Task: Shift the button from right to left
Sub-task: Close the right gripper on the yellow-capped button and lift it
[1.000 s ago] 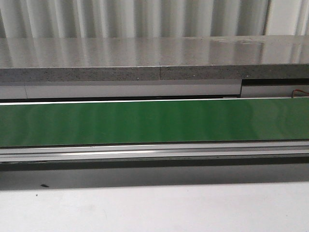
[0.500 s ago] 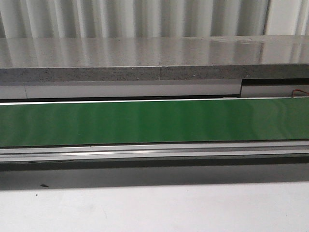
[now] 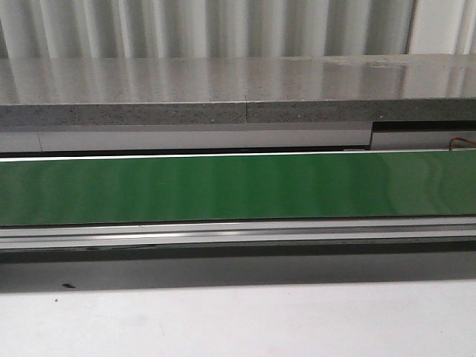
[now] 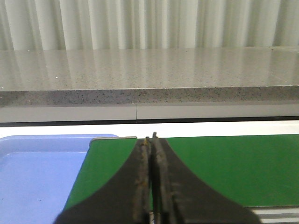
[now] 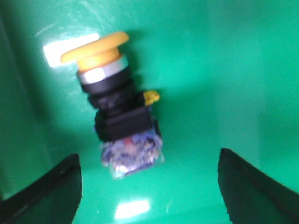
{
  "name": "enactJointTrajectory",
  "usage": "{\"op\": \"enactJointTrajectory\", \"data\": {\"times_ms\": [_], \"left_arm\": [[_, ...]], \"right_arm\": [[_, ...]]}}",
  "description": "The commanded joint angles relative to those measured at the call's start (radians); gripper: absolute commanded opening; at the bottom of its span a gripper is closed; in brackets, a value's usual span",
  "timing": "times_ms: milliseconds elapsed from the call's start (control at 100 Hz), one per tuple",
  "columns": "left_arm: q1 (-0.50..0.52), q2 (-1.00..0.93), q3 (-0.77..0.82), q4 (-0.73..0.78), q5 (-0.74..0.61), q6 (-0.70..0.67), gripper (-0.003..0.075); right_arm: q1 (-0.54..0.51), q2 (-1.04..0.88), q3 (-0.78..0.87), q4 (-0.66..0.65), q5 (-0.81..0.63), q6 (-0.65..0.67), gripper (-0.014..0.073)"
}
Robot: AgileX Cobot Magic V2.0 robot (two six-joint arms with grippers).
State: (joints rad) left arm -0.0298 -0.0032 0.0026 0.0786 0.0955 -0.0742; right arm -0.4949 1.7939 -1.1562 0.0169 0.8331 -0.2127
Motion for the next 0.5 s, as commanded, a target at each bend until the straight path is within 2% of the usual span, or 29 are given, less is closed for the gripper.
{"op": "enactJointTrajectory", "data": {"times_ms": [0,140,200,380,430,490], "left_arm": [[-0.008,-0.026,0.038,-0.001,-0.082,-0.001,-0.0020],[-0.008,-0.026,0.038,-0.001,-0.082,-0.001,-0.0020],[-0.008,-0.026,0.038,-0.001,-0.082,-0.001,-0.0020],[-0.008,-0.026,0.038,-0.001,-0.082,-0.001,-0.0021],[-0.008,-0.026,0.038,-0.001,-0.082,-0.001,-0.0020],[-0.008,-0.026,0.038,-0.001,-0.082,-0.001,-0.0020]], "right_arm": [[-0.008,-0.007,-0.034,0.005,-0.038,-0.017,0.0591],[-0.008,0.040,-0.034,0.007,-0.049,-0.026,0.0590],[-0.008,0.050,-0.034,0.007,-0.049,-0.034,0.0554],[-0.008,0.054,-0.034,0.010,-0.058,-0.039,0.0202],[-0.008,0.054,-0.034,0.010,-0.058,-0.039,0.0151],[-0.008,0.054,-0.034,0.010,-0.054,-0.039,0.0139]]}}
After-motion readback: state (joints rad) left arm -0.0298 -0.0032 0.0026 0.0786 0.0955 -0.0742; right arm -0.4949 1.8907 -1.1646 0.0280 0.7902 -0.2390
